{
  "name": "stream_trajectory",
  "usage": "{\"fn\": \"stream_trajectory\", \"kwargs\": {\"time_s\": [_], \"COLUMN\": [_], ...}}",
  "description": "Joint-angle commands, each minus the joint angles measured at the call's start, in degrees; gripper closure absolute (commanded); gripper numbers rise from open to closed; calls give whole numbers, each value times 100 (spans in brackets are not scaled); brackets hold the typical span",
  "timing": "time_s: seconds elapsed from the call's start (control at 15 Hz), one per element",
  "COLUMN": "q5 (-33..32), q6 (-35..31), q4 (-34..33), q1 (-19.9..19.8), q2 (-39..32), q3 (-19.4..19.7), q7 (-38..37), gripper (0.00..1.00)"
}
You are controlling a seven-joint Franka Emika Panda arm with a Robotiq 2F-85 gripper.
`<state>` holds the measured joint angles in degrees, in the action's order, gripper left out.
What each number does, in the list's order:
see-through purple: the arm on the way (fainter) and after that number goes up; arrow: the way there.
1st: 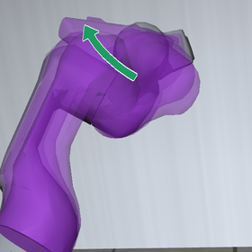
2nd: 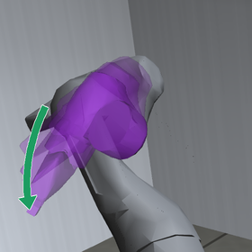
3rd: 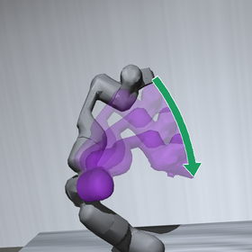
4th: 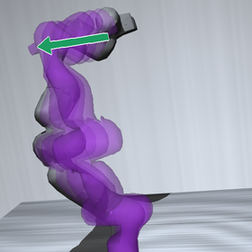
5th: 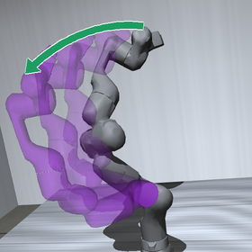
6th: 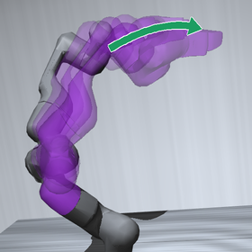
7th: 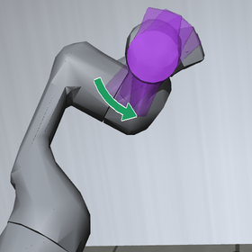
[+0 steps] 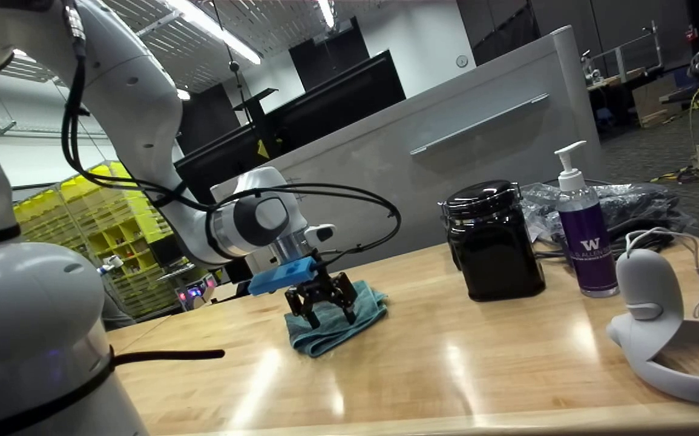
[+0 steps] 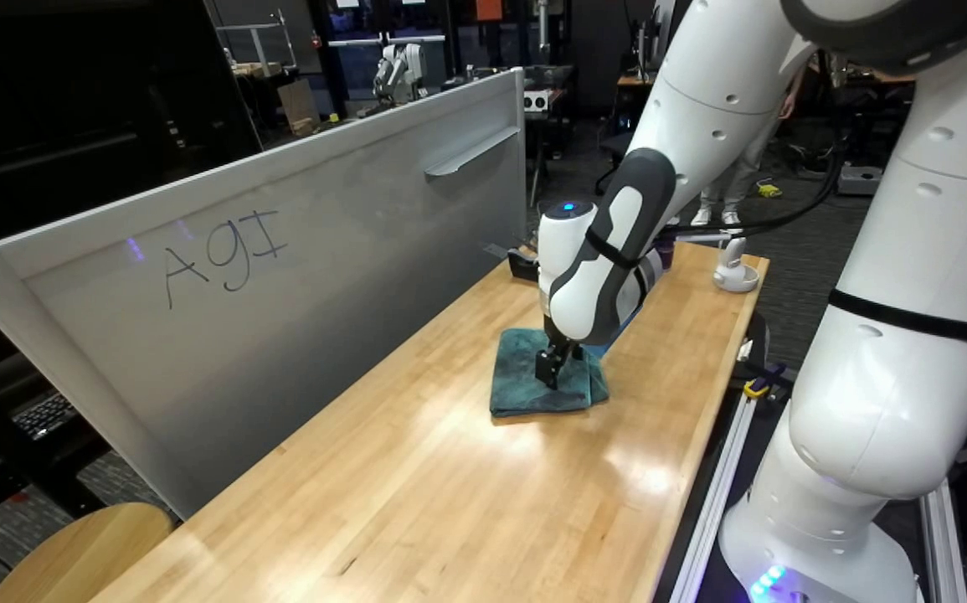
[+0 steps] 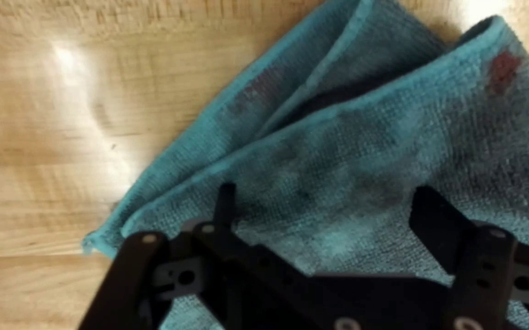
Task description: Use the green towel to erase the writings on the white board
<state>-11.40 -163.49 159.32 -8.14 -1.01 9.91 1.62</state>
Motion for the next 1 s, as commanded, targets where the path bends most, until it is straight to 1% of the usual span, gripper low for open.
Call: {"fn": "stream_trajectory", "kwargs": {"time_s": [0.0, 0.13, 0.27, 0.47, 0.53, 0.67, 0.73, 0.87, 0.93], "q5": [-144, -113, -105, -116, -123, -253, -301, -387, -439], "q6": [-276, -296, -306, -309, -310, -377, -372, -389, -388], "q4": [-8, -16, -37, -53, -59, 52, 13, -18, -8], "q1": [2, 18, 24, 33, 34, 27, 47, 87, 104], "q2": [-226, -190, -164, -139, -134, -35, -9, 103, 204], "q3": [-25, -50, -85, -130, -144, -144, -163, -207, -226], "q7": [-337, -387, -441, -531, -557, -708, -742, -765, -745], "gripper": [29, 36, 47, 70, 80, 95, 100, 100, 98]}}
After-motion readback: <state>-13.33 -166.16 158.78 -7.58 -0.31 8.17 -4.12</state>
